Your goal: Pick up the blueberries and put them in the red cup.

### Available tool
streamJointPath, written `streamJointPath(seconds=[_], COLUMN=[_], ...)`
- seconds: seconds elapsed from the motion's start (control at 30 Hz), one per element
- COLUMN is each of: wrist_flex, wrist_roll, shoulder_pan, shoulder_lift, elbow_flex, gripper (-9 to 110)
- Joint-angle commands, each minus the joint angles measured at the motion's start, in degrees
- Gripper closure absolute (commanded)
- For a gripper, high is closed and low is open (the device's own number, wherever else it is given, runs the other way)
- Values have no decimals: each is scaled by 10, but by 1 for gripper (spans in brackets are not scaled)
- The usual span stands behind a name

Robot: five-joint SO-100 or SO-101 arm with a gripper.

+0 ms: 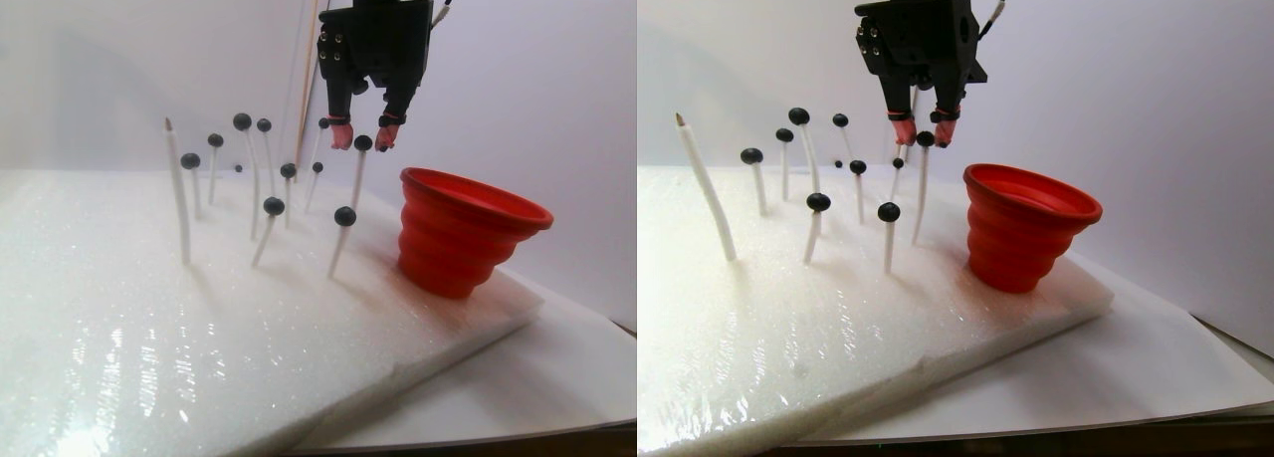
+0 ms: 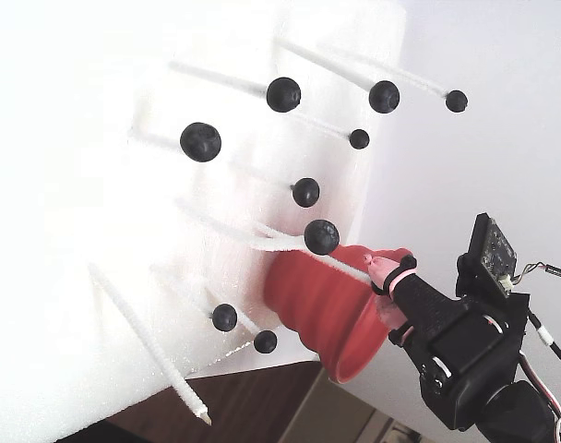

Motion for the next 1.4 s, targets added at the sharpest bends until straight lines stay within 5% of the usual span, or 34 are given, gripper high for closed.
streamJointPath(seconds=[0.0, 1.37], wrist_flex=[-12, -21], wrist_roll=[-7, -24], shoulder_pan=[9, 15], shoulder_lift=[9, 43], elbow_flex=[-47, -32], gripper=[82, 90])
